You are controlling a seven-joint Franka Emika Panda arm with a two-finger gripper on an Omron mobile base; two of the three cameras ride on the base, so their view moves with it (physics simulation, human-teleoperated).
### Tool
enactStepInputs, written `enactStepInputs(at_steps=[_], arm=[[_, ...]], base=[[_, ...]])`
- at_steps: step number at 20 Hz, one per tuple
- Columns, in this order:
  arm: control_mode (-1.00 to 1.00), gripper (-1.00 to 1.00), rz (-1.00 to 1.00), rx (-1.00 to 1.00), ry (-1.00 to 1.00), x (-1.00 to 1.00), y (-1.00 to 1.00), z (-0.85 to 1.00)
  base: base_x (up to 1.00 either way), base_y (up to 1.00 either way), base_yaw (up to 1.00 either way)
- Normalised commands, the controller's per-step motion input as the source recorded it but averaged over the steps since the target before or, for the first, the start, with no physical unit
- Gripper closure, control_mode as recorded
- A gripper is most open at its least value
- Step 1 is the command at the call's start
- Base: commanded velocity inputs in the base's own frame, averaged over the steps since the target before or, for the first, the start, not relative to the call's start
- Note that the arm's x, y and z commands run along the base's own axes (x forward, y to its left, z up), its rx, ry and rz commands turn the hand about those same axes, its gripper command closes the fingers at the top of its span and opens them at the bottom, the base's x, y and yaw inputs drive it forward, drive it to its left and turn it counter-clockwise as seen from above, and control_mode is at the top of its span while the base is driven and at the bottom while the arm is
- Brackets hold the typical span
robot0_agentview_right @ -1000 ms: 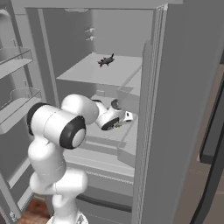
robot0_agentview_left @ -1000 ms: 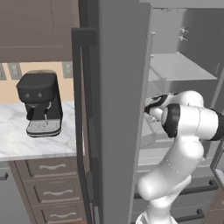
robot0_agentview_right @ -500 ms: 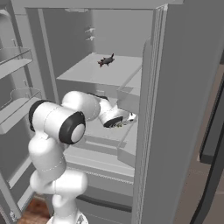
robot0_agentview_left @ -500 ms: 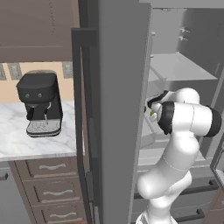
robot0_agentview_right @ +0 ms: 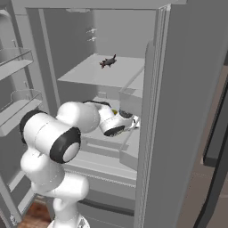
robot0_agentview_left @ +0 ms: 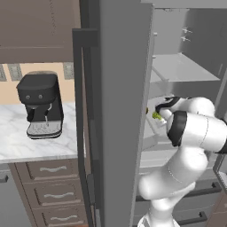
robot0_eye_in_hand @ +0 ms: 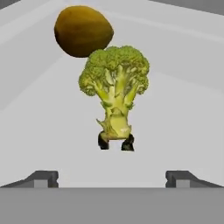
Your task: Transport the fish and broccoli to the fridge. Place the fish on the rack containing meat and place the broccoli on the rack containing the vegetable, ensuring meats and vegetables are on different racks.
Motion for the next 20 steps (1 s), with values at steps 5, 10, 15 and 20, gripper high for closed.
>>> enactStepInputs(at_steps=[5, 10, 15, 20], arm=[[-1.0, -1.0, 0.0, 0.0, 0.0, -0.64, 0.01, 0.67], [-1.0, -1.0, 0.0, 0.0, 0.09, -0.33, 0.01, 0.99], [-1.0, -1.0, -0.05, 0.0, 0.11, -0.56, 0.01, 0.8], [-1.0, -1.0, -0.07, 0.0, 0.0, -0.78, 0.06, 0.57]], base=[[0.0, 0.0, 0.0], [0.0, 0.0, 0.0], [0.0, 0.0, 0.0], [0.0, 0.0, 0.0]])
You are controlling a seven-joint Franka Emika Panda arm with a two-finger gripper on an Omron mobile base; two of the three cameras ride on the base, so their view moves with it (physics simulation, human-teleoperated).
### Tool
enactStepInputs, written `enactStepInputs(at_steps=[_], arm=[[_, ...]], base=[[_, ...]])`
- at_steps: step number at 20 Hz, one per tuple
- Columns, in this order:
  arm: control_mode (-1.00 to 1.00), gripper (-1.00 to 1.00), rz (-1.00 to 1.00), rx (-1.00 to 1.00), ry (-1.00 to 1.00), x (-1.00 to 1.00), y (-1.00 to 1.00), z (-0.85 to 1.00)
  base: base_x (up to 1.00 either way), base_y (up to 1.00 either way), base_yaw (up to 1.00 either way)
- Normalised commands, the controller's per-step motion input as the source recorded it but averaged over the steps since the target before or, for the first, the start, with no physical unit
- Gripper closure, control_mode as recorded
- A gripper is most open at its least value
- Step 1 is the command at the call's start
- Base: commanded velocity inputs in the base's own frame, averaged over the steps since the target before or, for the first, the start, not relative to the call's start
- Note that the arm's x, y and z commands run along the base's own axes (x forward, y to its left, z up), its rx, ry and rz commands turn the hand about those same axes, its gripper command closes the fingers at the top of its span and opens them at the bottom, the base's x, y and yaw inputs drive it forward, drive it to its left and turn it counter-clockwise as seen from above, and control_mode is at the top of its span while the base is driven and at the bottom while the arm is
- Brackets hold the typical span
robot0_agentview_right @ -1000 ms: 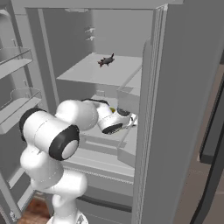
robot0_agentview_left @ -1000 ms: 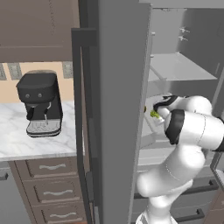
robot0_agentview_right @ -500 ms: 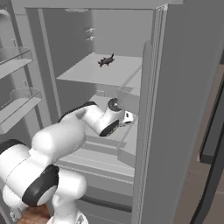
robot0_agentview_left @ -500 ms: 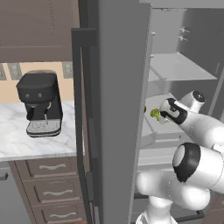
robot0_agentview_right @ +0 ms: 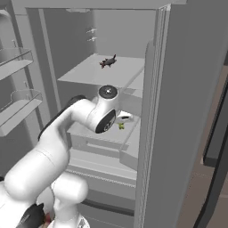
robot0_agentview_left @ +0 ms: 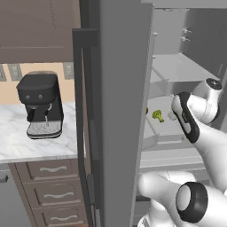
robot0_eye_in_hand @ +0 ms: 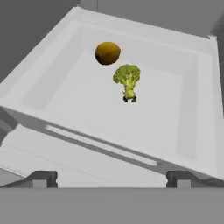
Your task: Transport the fish and broccoli to the fridge. Place the fish on the rack containing meat and place the broccoli on the rack containing the vegetable, ensuring meats and vegetables are on different racks.
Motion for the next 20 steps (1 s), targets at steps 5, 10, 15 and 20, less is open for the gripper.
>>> enactStepInputs(at_steps=[5, 10, 15, 20], arm=[[-1.0, -1.0, -0.07, 0.0, -0.01, -0.58, 0.14, 0.51], [-1.0, -1.0, -0.02, 0.0, -0.1, -0.62, 0.04, 0.5], [-1.0, -1.0, 0.0, -0.01, -0.12, -0.63, 0.3, 0.32], [-1.0, -1.0, -0.04, -0.01, -0.05, -0.38, 0.21, 0.33]], base=[[0.0, 0.0, 0.0], [0.0, 0.0, 0.0], [0.0, 0.0, 0.0], [0.0, 0.0, 0.0]])
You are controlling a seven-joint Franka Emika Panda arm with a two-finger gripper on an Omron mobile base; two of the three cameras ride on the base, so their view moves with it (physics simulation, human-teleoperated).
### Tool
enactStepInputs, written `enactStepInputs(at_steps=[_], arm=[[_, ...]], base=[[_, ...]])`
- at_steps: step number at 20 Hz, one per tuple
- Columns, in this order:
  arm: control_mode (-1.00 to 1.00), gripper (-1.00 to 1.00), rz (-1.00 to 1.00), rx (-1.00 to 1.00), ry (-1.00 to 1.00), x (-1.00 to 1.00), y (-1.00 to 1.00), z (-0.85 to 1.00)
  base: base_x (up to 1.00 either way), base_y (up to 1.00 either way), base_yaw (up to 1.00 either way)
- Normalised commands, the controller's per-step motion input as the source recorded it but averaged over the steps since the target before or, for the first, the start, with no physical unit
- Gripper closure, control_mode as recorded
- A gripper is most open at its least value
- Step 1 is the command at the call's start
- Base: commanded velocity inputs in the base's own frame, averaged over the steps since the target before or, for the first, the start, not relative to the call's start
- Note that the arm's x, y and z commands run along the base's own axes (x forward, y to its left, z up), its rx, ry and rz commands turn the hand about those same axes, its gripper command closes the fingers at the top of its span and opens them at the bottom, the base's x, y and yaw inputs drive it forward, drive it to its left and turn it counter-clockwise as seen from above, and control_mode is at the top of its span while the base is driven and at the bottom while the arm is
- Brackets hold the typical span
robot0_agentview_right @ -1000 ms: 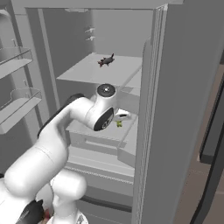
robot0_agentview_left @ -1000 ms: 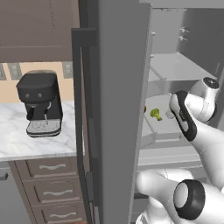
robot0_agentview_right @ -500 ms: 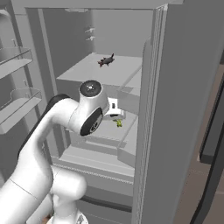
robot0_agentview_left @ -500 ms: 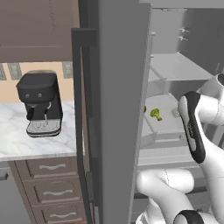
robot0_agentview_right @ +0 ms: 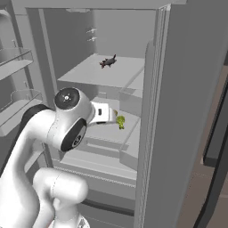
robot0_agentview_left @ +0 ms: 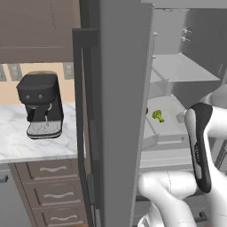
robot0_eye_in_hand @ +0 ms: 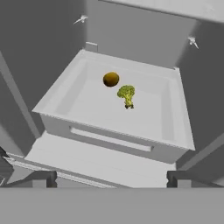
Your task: Transport the fish and broccoli to the fridge. Place the fish on the rack containing meat and place the broccoli on the rack containing the vegetable, ensuring meats and vegetables are on different racks.
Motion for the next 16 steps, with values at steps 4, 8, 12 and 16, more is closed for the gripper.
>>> enactStepInputs(at_steps=[4, 8, 12, 16], arm=[[-1.0, -1.0, -0.12, 0.0, 0.0, -0.28, 0.08, 0.25], [-1.0, -1.0, -0.09, 0.0, -0.04, -0.49, 0.19, 0.26], [1.0, -1.0, -0.06, 0.0, -0.04, -0.5, 0.02, 0.26], [1.0, -1.0, 0.0, 0.0, 0.0, 0.0, 0.0, 0.0]], base=[[0.0, 0.0, 0.0], [0.0, 0.0, 0.0], [-0.25, 0.0, -0.02], [-1.0, -0.01, -0.06]])
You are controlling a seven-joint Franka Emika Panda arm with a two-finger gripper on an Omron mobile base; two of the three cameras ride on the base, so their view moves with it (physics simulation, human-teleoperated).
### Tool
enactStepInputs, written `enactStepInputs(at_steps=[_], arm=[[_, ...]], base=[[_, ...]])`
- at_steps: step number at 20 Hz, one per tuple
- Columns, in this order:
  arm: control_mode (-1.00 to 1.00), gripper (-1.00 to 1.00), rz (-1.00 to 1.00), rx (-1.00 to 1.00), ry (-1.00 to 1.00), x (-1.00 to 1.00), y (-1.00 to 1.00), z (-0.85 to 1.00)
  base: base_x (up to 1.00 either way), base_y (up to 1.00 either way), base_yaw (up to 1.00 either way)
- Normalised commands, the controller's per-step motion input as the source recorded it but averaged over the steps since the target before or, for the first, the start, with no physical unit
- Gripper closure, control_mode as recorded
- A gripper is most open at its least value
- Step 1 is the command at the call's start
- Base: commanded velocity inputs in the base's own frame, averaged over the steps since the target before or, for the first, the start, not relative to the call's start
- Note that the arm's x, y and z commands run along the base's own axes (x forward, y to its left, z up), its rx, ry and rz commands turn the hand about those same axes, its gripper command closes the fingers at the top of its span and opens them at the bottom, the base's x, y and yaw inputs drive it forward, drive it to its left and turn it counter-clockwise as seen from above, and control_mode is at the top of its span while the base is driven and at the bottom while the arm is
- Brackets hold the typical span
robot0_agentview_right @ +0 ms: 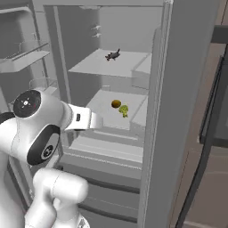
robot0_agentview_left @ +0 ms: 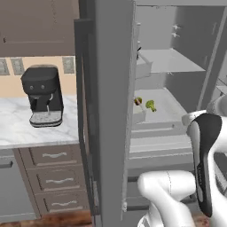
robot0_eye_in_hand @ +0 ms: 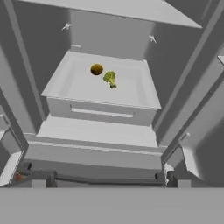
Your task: Transport the fish and broccoli to the fridge. Place the fish on the rack containing meat and place the broccoli on the rack containing the vegetable, ensuring meats and vegetables are on different racks.
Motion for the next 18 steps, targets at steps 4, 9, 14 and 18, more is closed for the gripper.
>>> enactStepInputs(at_steps=[4, 9, 14, 18], arm=[[1.0, -1.0, 0.0, 0.0, 0.0, 0.0, 0.0, 0.0], [1.0, -1.0, 0.0, 0.0, 0.0, 0.0, 0.0, 0.0], [1.0, -1.0, 0.0, 0.0, 0.0, 0.0, 0.0, 0.0], [1.0, -1.0, 0.0, 0.0, 0.0, 0.0, 0.0, 0.0]], base=[[-1.0, 0.24, 0.0], [-1.0, 0.33, 0.0], [-1.0, 0.88, 0.07], [-0.55, 1.0, 0.39]])
